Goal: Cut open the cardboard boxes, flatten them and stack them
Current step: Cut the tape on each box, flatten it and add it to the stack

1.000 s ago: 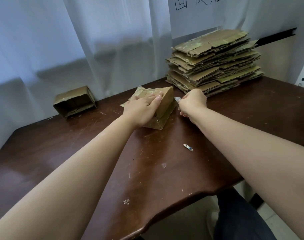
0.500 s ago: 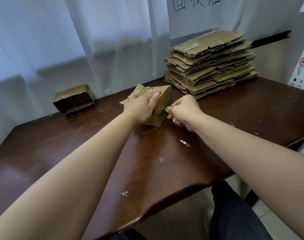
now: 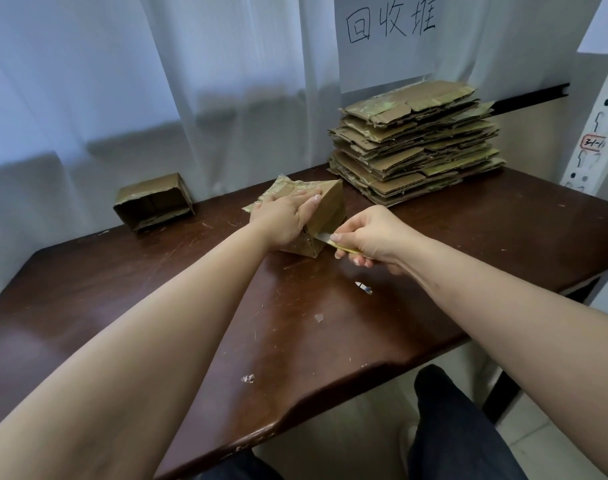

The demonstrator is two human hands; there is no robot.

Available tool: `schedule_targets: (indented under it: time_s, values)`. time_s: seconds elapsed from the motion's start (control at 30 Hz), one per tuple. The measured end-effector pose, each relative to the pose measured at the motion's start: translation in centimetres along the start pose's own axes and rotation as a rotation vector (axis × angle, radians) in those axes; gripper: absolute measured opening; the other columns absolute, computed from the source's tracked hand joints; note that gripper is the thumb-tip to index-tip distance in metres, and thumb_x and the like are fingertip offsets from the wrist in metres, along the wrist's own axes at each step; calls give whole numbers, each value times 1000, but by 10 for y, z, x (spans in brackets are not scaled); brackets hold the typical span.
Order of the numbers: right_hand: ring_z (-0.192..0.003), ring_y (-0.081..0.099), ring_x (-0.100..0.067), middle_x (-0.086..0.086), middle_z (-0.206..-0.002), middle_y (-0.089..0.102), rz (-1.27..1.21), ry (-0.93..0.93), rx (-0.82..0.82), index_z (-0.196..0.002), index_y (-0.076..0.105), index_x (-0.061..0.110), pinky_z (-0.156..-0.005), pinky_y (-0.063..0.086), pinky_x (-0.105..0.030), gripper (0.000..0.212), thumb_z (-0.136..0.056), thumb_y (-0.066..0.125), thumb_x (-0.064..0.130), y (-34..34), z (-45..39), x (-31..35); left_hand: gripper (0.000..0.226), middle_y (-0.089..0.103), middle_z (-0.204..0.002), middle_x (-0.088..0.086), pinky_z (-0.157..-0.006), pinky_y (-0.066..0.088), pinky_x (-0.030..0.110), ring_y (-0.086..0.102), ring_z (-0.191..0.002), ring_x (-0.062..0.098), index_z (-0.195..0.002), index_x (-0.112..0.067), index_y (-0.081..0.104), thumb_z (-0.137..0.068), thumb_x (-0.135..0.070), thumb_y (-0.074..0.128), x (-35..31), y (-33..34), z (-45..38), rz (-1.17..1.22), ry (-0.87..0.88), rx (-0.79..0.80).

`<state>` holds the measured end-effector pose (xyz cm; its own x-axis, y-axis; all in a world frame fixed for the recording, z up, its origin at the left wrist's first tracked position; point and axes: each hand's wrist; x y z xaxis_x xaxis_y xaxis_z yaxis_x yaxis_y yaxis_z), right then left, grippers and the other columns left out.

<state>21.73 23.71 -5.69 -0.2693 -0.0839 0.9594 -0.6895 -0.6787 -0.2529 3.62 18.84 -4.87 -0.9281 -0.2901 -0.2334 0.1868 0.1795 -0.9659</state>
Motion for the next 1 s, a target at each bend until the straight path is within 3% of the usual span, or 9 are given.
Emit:
schedule_targets:
  time_s: [0.17,0.27,0.37,0.43,0.53,0.63,0.83,1.0]
  values:
    - [-36,48,-9,-11,-72,68,129,-55,114,-93,65,1,-35,36,-19,10,-92,62,10,-10,2,-3,47,36,-153,-3,-120,15,38,25,-145,16,-145,-29,42,-102,-45,33,1,-8,1,89,100,4]
    - [-44,58,-16,-10,-77,67,135,-4,28,-98,55,9,-43,46,-25,8,-100,47,13,-23,-2,-9,40,43,-145,5,-113,22,27,36,-137,20,-141,-25,48,-102,-32,44,5,-22,9,114,127,17]
    - [-56,54,-17,-7,-80,65,142,33,-132,-105,51,9,-54,45,-30,11,-100,45,17,-39,-8,-16,38,52,-136,7,-107,31,32,46,-126,28,-136,-24,54,-100,-19,49,15,-31,17,0,171,-49]
    - [-73,53,-18,-4,-92,61,322,-17,-256,-102,52,13,-65,46,-32,20,-92,61,28,-42,-13,-20,40,54,-133,7,-103,38,39,48,-123,30,-137,-23,53,-97,-24,53,16,-28,23,-99,187,-96]
    - [-94,53,-18,3,-103,56,547,-169,-373,-100,48,25,-83,48,-36,35,-80,73,40,-34,-18,-16,63,54,-128,6,-93,46,44,48,-118,29,-133,-21,51,-79,-47,72,9,-13,30,-246,148,-178]
    - [-94,53,-16,7,-103,55,607,-296,-393,-107,50,27,-79,47,-33,40,-79,74,42,-25,-25,-12,61,48,-120,11,-83,48,45,51,-105,33,-125,-16,52,-75,-40,78,6,-5,27,-273,131,-267]
    - [-104,59,-22,7,-125,50,889,-548,-382,-131,45,37,-77,48,-33,58,-80,72,43,-13,-46,-6,52,53,-120,10,-73,48,40,60,-95,34,-132,-16,51,-88,-42,62,7,-11,24,-446,192,-234]
    - [-97,63,-27,6,-129,51,1024,-670,-382,-132,52,31,-71,51,-36,52,-83,70,38,-4,-59,-11,49,59,-105,13,-59,45,36,62,-79,36,-118,-7,59,-82,-39,67,11,-8,23,-476,223,-283]
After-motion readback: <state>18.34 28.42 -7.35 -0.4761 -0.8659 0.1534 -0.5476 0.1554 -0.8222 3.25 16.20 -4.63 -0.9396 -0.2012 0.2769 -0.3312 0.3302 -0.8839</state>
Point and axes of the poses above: each hand's wrist, its own z-axis away from the middle knuckle, its own y-axis out of the palm, x = y × z
